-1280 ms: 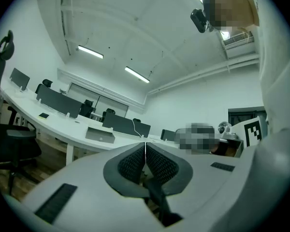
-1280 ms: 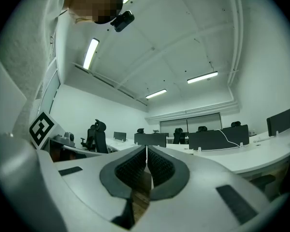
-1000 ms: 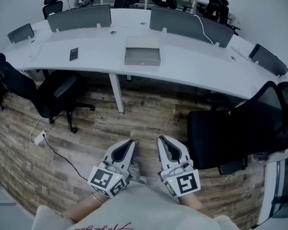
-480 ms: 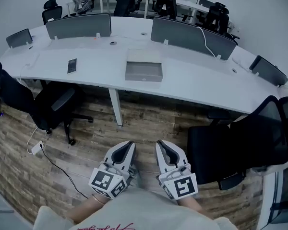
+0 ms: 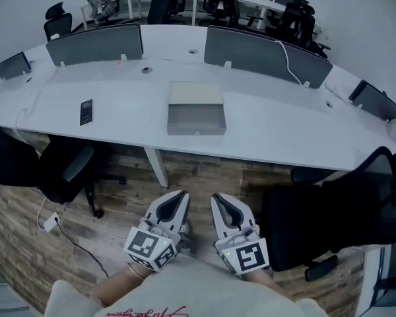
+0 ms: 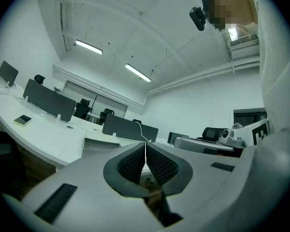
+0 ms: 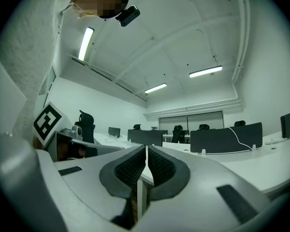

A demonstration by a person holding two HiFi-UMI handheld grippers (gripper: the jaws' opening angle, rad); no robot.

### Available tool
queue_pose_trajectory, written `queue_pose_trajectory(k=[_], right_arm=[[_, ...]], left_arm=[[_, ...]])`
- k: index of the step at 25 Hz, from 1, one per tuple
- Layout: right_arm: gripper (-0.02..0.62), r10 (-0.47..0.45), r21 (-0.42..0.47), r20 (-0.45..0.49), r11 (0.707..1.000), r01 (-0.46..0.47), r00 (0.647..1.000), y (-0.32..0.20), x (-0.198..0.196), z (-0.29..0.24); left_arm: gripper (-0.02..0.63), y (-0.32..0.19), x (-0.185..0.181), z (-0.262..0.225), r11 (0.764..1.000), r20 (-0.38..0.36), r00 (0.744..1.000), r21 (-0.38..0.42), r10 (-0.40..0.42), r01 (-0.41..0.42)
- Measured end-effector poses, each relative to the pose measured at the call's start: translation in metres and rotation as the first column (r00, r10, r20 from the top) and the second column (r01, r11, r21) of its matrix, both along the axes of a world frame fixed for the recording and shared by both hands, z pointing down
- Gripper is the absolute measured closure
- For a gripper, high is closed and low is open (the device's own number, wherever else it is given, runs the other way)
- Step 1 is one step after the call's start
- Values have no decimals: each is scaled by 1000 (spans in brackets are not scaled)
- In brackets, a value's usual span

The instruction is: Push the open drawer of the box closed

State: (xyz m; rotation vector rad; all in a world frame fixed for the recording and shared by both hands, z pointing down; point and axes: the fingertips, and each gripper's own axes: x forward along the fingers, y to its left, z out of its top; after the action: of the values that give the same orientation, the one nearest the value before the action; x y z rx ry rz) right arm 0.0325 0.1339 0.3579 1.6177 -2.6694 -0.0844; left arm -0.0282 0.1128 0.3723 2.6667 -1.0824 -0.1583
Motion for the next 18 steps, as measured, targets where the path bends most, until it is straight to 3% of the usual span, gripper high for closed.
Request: queue_pose_trajectory(k=[5,11,18], right_arm=[[571,-1,-33,-9,999,1,1000,-50,1,7],[571,46,-104,25,994,-43,999,-103,6,23],[570,98,-189,-3,977,-97,995,-158,9,56]], left_arm=[[588,-49,-3,1,1000,1,1000,-15,-2,2],[588,-95,-3,1,1000,5,1000,-23,6,-5],[588,-144,-9,7,1000,8,1000,-17,22,-22]])
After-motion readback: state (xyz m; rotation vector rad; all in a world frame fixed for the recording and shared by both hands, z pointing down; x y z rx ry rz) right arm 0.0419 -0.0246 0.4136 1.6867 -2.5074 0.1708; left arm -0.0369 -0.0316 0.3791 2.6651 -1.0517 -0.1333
